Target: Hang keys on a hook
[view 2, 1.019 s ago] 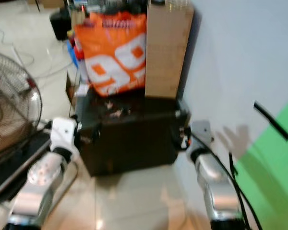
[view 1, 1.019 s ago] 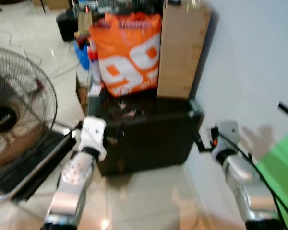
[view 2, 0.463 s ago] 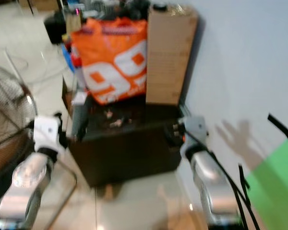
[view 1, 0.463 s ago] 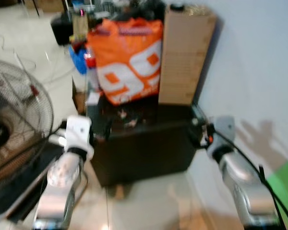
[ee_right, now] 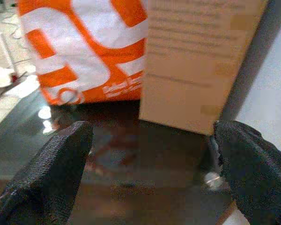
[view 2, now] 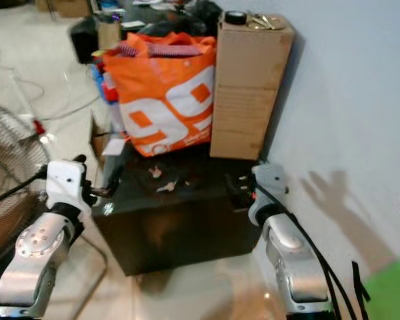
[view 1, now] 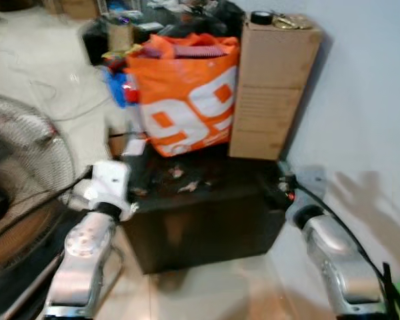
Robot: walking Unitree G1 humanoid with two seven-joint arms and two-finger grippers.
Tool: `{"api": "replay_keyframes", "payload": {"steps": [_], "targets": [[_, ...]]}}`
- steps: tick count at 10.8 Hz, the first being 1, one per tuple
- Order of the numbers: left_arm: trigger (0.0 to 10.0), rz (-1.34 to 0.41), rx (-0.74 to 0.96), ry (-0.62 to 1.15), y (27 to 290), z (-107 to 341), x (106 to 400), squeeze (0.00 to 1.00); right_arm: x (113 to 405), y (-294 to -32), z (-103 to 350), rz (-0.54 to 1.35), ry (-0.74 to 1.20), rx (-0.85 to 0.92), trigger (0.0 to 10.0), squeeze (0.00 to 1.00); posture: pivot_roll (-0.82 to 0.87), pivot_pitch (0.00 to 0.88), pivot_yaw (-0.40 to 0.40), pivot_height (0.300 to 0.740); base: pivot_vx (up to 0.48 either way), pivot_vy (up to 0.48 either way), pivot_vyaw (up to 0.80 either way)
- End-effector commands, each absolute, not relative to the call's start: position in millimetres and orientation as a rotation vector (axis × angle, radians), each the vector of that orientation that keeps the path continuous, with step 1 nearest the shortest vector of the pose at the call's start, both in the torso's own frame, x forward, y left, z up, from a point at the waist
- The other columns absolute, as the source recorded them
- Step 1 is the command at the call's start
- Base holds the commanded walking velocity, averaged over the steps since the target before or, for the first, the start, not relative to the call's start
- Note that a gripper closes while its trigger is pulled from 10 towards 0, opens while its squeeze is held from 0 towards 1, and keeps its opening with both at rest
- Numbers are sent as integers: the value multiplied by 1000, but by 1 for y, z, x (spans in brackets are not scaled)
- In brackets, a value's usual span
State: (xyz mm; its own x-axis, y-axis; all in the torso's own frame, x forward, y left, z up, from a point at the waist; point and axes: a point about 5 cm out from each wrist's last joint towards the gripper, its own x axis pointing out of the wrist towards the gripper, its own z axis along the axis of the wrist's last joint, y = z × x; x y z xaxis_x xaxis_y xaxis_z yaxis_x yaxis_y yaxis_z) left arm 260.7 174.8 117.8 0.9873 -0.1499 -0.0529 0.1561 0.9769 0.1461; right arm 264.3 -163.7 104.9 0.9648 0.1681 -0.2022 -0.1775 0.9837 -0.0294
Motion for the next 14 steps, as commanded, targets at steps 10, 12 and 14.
{"api": "replay_keyframes", "payload": {"steps": [10, 12, 14], "targets": [[10000, -224, 251, 102, 183, 111, 253, 0, 270, -152, 80, 279, 265, -79, 10000, 1000, -26, 0, 20, 740, 392, 0, 292], [10000, -271, 280, 133, 176, 104, 250, 0, 273, -162, 78, 291, 284, -144, 10000, 1000, -36, 0, 14, 740, 193, 0, 400], [10000, -313, 281, 139, 171, 101, 249, 0, 276, -163, 78, 329, 298, -194, 10000, 1000, -42, 0, 9, 740, 0, 0, 0]]}}
